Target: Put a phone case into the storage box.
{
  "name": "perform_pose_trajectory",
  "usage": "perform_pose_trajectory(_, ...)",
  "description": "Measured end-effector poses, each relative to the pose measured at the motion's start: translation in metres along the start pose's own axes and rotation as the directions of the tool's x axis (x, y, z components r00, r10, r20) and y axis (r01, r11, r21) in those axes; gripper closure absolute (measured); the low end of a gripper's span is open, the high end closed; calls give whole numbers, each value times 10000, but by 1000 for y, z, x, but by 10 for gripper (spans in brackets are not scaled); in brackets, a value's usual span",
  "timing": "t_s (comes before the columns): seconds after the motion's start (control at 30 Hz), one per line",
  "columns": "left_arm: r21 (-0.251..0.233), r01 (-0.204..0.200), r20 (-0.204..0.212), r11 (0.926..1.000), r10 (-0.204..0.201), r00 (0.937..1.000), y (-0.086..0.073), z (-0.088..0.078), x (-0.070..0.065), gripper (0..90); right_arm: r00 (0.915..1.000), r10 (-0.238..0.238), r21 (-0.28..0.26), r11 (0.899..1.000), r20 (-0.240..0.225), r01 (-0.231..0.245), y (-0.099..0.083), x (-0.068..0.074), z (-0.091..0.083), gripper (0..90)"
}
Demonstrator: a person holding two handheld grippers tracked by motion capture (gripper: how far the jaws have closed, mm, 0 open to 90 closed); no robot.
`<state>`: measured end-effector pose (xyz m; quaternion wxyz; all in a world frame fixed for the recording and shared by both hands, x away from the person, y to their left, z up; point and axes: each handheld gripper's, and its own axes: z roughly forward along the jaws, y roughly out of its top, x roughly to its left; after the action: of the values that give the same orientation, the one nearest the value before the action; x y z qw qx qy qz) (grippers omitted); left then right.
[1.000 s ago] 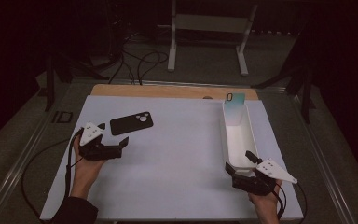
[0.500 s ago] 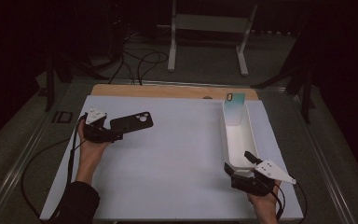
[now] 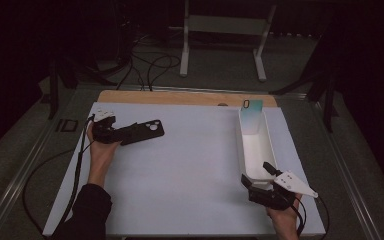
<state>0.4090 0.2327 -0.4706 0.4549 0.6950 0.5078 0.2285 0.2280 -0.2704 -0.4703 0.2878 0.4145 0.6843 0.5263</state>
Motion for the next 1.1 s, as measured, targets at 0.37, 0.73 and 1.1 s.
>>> perform_pose_trajectory(0.37, 404, 240, -632, 9989, -214, 9978, 1, 21, 5, 219, 10000, -60, -22, 10000, -8, 60, 0, 0, 0, 105)
perform_pose_trajectory(0.73, 699, 990, -1392, 9926, -886, 9863, -9, 43, 21, 768, 9999, -98, -19, 9999, 43, 98, 0, 0, -1, 105)
perform_pose_trajectory(1.1, 1444, 1439, -2042, 9790, -1128, 9724, -23, 69, 29, 900, 10000, -75, -8, 10000, 44, 75, 0, -2, -1, 106)
